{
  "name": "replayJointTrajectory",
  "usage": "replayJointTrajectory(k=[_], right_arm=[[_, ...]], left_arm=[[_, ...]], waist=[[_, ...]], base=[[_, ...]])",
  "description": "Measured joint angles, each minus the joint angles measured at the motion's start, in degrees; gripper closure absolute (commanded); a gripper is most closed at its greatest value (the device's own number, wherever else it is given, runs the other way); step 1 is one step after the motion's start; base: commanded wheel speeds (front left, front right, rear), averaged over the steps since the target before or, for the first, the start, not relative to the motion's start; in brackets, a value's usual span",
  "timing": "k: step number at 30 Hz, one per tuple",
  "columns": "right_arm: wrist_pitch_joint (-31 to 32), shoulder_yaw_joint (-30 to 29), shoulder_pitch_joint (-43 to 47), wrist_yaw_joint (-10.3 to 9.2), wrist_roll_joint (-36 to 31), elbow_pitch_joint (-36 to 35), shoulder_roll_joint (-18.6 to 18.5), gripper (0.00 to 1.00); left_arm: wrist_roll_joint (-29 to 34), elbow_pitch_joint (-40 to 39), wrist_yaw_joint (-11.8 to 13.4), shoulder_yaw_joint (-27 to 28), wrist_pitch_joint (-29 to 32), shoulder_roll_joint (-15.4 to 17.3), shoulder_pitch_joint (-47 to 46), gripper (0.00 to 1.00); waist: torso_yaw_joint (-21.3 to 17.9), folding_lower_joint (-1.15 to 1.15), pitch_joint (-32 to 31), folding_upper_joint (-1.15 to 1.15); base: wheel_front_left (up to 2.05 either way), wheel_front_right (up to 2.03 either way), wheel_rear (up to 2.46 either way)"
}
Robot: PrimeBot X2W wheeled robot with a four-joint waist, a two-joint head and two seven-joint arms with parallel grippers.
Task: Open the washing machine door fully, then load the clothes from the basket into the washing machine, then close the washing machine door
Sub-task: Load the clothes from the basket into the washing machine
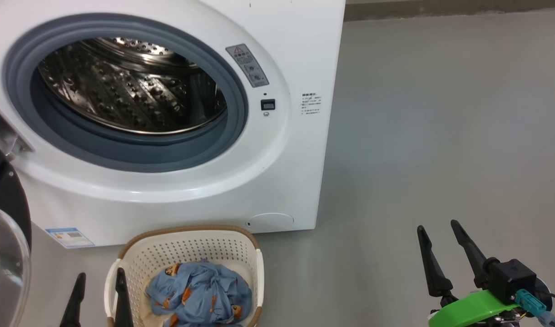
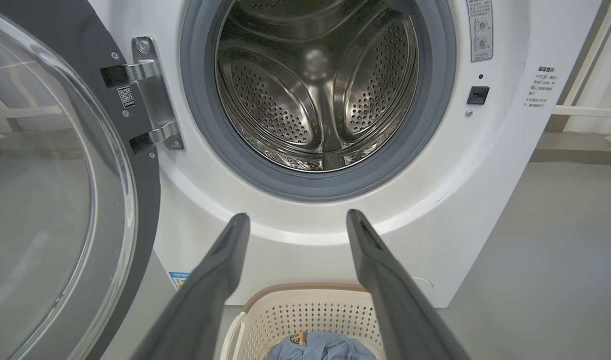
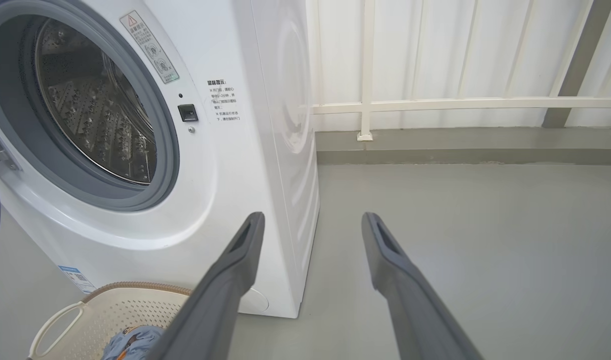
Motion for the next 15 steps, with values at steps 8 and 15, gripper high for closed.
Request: replayJointTrajectory(k=[8,15], right_arm=[[0.0,-0.3,-0.2,0.0,0.1,0.2,-0.1,0.0],[0.0,-0.3,-1.7,0.0,0.4,0.1,-0.4,0.0]], left_arm=[[-0.9,2.2,0.0,-2.0,0.0,0.0,-0.2,0.0],[-3.8,4.5,0.0,-4.6,0.0,0.0,-3.1,0.0]], waist=[[-0.2,0.0,2.9,0.0],[-0.6,0.0,7.1,0.0]], base=[[0.0,0.0,0.0],[0.0,0.0,0.0]])
